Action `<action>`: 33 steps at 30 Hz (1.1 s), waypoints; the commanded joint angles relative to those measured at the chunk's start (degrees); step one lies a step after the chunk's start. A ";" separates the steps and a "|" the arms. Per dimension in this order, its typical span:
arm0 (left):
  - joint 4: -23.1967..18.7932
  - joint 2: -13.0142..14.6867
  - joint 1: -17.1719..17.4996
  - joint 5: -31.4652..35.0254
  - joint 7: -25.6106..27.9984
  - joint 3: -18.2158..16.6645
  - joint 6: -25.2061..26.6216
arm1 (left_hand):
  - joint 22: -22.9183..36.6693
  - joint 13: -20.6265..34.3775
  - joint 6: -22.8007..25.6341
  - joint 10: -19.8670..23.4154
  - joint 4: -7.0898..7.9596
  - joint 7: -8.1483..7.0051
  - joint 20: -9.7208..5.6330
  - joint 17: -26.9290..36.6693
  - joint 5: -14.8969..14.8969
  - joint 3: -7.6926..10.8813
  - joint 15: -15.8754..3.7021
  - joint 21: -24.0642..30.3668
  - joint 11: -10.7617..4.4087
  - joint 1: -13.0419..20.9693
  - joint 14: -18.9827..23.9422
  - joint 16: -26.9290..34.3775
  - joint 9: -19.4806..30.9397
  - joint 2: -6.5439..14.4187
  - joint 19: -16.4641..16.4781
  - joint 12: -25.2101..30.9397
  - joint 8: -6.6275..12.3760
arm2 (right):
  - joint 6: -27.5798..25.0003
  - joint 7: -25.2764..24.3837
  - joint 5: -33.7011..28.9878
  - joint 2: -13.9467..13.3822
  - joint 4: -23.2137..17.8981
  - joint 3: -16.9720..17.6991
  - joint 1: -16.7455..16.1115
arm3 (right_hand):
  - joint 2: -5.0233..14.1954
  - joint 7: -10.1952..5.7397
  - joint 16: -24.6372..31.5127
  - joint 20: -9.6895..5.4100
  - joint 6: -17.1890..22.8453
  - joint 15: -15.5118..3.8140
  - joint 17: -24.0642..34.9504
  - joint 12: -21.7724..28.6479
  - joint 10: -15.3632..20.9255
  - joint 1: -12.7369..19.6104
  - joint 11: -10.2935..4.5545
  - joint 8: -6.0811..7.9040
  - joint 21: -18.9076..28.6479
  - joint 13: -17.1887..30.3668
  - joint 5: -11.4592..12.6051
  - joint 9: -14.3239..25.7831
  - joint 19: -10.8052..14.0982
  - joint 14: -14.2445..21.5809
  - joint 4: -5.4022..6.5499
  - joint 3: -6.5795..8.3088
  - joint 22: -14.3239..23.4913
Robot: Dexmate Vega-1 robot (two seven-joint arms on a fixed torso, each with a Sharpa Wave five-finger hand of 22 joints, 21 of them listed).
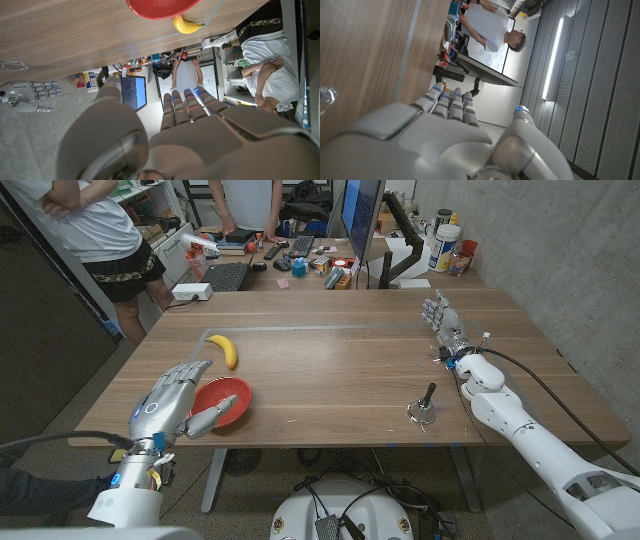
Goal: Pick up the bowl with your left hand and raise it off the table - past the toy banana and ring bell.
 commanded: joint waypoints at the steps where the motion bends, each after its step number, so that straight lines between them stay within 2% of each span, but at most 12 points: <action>1: -0.69 0.80 0.44 2.65 -1.58 1.16 3.47 | 0.10 0.12 0.30 0.51 -0.46 -0.31 -0.22 0.33 0.40 -0.12 0.34 0.13 0.75 0.63 0.58 0.37 0.22 -0.53 0.82 0.43 0.06 | -0.15 -0.14 -0.15 0.51 0.44 -0.37 0.34 | 0.45 -0.17 0.19 -0.18 0.06 0.21 0.10 0.01 0.09 0.31 -0.17 0.17 -0.07 0.19 0.34 0.13 0.16 0.13 -0.26 -0.19 0.27; 6: -1.38 1.00 0.61 3.23 -3.98 1.38 5.25 | 0.13 0.16 1.14 1.44 -0.59 -0.47 -0.05 0.38 0.49 -0.36 0.20 0.30 1.07 0.87 1.57 0.64 0.23 -0.82 1.46 0.69 0.29 | -0.28 -0.18 -0.22 0.46 0.24 -0.46 0.27 | 0.45 -0.18 0.17 -0.20 0.08 0.22 0.09 0.01 0.10 0.32 -0.19 0.18 -0.06 0.18 0.35 0.13 0.17 0.11 -0.28 -0.21 0.27; 13: -1.25 1.28 0.81 3.92 -4.41 1.74 6.45 | 0.16 0.19 1.62 2.14 -0.65 -0.34 -0.07 0.43 0.58 -0.56 -0.16 0.40 0.49 1.04 2.21 0.77 0.24 -1.01 1.95 0.84 0.36 | -0.46 -0.62 -0.33 0.03 -0.97 -0.29 -0.17 | 0.45 -0.11 0.17 -0.21 0.06 0.22 0.09 -0.02 0.04 0.33 -0.20 0.17 -0.05 0.18 0.36 0.13 0.20 0.11 -0.29 -0.25 0.27; 22: -1.06 2.38 0.03 7.74 -7.64 3.79 9.52 | 0.18 0.21 1.83 1.98 -0.74 -0.53 -0.01 0.45 0.67 -0.67 -0.29 0.28 0.18 1.29 2.03 0.59 0.25 -1.09 1.81 0.68 0.35 | -0.81 -0.71 -0.30 -0.39 -1.75 -0.18 -0.50 | 0.48 -0.17 0.16 -0.19 0.05 0.18 0.09 -0.02 0.05 0.33 -0.26 0.16 -0.05 0.18 0.38 0.13 0.19 0.08 -0.30 -0.29 0.27; 33: -0.15 3.55 -1.40 10.12 -7.94 6.10 11.54 | 0.20 0.24 2.40 2.31 -0.82 -0.01 -0.23 0.49 0.80 -0.79 -0.38 0.20 0.04 1.60 2.13 0.51 0.25 -1.13 1.83 0.68 0.44 | -0.42 -0.20 -0.12 -0.51 -1.51 -0.02 -0.55 | 0.48 -0.19 0.22 -0.14 0.10 0.33 0.10 -0.01 0.10 0.31 -0.21 0.18 -0.05 0.18 0.39 0.13 0.20 0.22 -0.30 -0.35 0.27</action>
